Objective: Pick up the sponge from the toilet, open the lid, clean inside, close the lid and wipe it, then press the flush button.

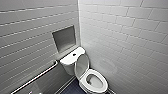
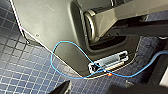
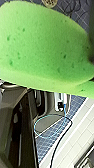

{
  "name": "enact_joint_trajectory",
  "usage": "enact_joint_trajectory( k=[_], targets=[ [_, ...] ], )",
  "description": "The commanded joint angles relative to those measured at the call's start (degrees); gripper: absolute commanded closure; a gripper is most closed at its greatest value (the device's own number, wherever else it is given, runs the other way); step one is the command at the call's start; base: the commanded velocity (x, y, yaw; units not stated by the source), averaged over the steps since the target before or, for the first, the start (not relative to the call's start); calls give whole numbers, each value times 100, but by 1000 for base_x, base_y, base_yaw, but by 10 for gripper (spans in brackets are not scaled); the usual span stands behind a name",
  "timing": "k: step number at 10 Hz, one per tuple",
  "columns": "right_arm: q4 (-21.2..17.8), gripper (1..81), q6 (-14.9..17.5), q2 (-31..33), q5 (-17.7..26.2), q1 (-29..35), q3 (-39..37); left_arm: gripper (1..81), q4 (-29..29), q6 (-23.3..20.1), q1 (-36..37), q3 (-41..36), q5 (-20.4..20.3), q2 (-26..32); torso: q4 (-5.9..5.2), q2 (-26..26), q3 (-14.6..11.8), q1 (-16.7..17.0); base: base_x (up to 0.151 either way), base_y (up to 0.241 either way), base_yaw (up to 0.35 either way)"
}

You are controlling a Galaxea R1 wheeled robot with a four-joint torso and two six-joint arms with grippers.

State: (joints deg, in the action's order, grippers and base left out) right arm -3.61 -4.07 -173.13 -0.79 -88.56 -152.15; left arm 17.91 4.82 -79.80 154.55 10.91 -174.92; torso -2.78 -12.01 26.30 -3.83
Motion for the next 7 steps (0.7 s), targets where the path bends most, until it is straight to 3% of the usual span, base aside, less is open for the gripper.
enact_joint_trajectory(
  k=[1,3,7],
  targets=[
    [-8,811,12,-14,457,-8,11,10,-86,11,100,-13,429,1,0,-13,0,-9,0,0,0],
    [-8,811,12,-14,448,-8,2,10,-77,11,100,-13,429,-8,0,252,0,151,0,0,0],
    [-8,811,12,-14,431,-8,-7,10,-68,-16,100,-13,438,-8,0,311,-647,195,0,0,0]
  ],
)
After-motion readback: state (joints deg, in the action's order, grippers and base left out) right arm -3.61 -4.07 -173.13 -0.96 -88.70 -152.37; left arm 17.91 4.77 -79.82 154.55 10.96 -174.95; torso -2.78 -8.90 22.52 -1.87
